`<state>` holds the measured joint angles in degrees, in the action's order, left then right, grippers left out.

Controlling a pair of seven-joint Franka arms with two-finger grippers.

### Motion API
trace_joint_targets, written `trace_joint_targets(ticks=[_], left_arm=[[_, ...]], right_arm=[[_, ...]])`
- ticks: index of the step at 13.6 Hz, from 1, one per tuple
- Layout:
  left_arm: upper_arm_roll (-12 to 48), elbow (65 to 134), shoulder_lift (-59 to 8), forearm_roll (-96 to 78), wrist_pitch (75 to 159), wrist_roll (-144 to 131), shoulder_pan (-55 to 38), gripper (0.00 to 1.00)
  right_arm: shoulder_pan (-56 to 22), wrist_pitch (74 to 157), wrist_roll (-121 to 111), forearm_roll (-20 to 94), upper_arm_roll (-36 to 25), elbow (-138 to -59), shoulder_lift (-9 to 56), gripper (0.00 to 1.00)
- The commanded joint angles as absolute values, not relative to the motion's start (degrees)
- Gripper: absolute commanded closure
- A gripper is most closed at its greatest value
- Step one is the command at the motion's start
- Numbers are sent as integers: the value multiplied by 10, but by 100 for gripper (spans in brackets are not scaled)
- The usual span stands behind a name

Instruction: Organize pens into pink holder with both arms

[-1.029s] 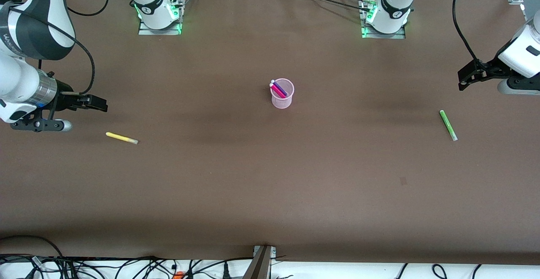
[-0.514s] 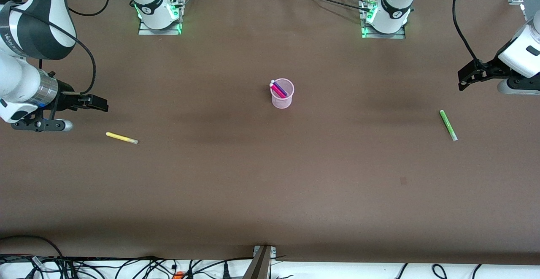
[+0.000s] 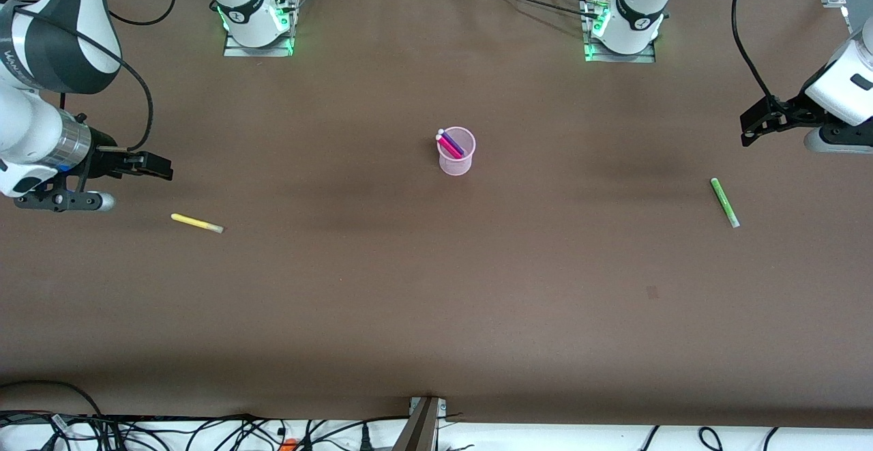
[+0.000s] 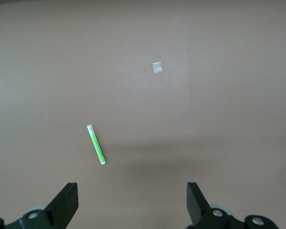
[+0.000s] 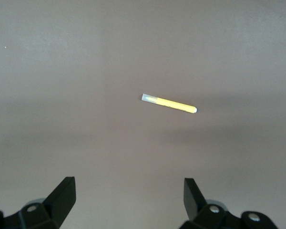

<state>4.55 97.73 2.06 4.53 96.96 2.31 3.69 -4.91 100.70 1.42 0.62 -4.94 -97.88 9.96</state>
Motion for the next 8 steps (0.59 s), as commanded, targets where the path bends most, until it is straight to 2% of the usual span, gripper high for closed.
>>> trace_joint_targets(ticks=[1,8], left_arm=[[45,969,22,53,961,33,33,0],[45,968,18,55,961,33,33,0]], right_arm=[[-39,1005,22,-3,-36,-985,87,1],[-39,1002,16,-3,-36,-984,86,0]])
